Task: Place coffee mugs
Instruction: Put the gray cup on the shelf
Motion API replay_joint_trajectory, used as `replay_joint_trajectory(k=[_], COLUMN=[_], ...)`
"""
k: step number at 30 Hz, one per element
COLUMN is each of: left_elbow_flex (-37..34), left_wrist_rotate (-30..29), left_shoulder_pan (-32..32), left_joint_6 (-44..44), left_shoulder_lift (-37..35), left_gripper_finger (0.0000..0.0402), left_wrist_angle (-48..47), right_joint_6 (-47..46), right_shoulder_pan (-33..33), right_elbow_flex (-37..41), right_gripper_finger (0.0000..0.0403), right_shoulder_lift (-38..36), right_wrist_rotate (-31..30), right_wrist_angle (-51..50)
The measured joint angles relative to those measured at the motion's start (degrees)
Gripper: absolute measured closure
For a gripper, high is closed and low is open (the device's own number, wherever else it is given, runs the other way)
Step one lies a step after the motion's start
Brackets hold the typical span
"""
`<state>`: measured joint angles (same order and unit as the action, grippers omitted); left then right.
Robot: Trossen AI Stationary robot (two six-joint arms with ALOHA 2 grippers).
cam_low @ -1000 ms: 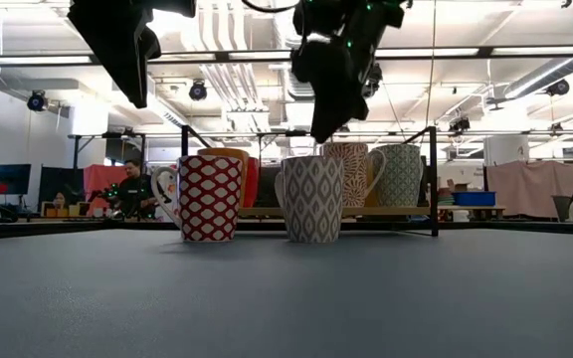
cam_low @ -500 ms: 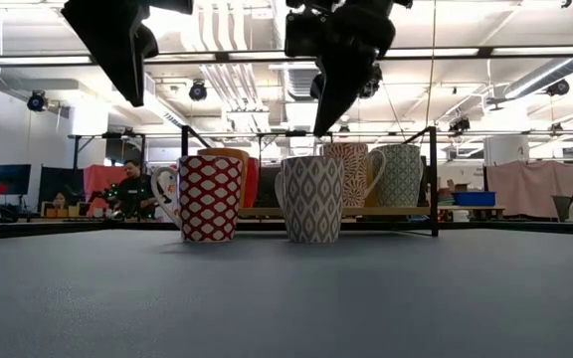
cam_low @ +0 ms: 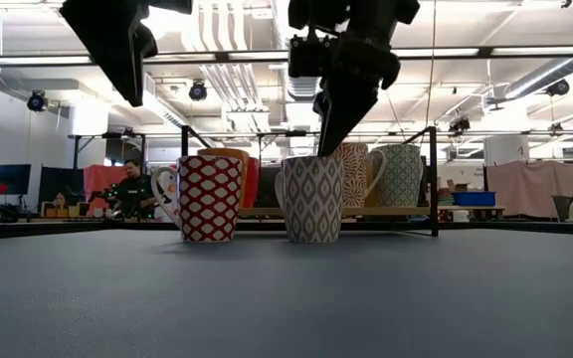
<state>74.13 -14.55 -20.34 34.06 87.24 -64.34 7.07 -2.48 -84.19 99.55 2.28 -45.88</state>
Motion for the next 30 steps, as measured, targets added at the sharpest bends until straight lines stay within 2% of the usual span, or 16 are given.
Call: replay_joint_trajectory(k=[9,21,28,30], left_elbow_flex=[0.0,0.0,0.0,0.0], left_wrist_rotate=[-0.05,-0.11,-0.13,-0.12], left_shoulder_pan=[0.0,0.0,0.0,0.0], left_joint_6=[-0.02,-0.04,-0.04,-0.04], left_shoulder_lift=[0.0,0.0,0.0,0.0], left_gripper_finger=[0.0278,0.0278,0.0278,0.0278], left_wrist_angle=[0.02,0.02,0.02,0.02], right_joint_6=[2.08,2.82,5.87,6.97], right_shoulder_pan=[-0.48,-0.61,-0.72,-0.72], right_elbow_flex=[1.76,6.04,5.47,5.02], right_gripper_finger=[0.0278,0.0335,0.0384,0.0387], right_shoulder_lift=[0.0,0.0,-0.02,0.0], right_wrist_rotate=[-1.01,-0.94,-0.86,-0.69], right_wrist_angle=[2.96,7.41,7.8,7.41])
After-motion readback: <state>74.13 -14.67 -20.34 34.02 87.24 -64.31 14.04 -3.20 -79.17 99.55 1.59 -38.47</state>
